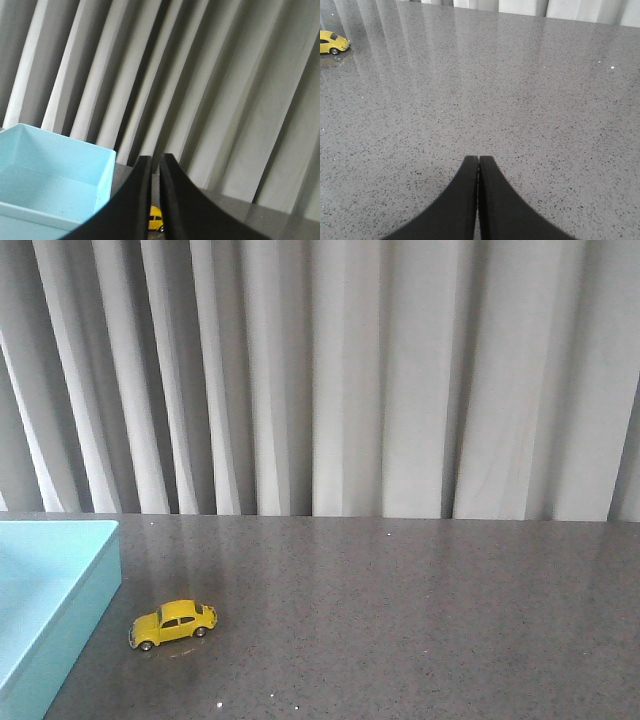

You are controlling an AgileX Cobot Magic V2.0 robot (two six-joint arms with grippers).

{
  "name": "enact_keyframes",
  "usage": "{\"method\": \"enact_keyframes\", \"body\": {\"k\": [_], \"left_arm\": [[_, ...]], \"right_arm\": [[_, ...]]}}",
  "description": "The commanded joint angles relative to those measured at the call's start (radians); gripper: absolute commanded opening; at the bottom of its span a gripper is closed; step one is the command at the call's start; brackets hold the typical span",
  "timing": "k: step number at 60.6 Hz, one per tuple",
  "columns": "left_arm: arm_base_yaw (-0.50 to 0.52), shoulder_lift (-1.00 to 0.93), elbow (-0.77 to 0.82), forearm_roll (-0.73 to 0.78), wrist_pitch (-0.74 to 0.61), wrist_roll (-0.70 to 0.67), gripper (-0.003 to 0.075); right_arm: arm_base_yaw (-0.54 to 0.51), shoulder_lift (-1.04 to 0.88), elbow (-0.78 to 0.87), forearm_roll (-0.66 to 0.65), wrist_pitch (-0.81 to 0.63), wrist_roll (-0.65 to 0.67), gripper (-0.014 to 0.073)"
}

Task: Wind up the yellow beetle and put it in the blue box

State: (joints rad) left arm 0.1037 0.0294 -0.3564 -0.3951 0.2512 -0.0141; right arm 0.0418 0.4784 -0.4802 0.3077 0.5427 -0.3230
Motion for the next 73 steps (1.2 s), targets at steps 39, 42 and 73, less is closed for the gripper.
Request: {"method": "enact_keyframes", "body": {"k": [39, 42, 73], "left_arm": [[-0.008, 0.841, -0.735, -0.255, 0.321, 0.795, 0.0392], [-0.008, 0.893, -0.765, -0.381, 0.342, 0.941, 0.0392], [-0.008, 1.385, -1.367, -0.34, 0.772, 0.993, 0.0392]], "right_arm": [[-0.005, 0.002, -0.026, 0.015, -0.069, -0.006, -0.0007], [-0.005, 0.002, -0.026, 0.015, -0.069, -0.006, -0.0007], [-0.005, 0.002, -0.026, 0.016, -0.069, -0.006, -0.0007]]}}
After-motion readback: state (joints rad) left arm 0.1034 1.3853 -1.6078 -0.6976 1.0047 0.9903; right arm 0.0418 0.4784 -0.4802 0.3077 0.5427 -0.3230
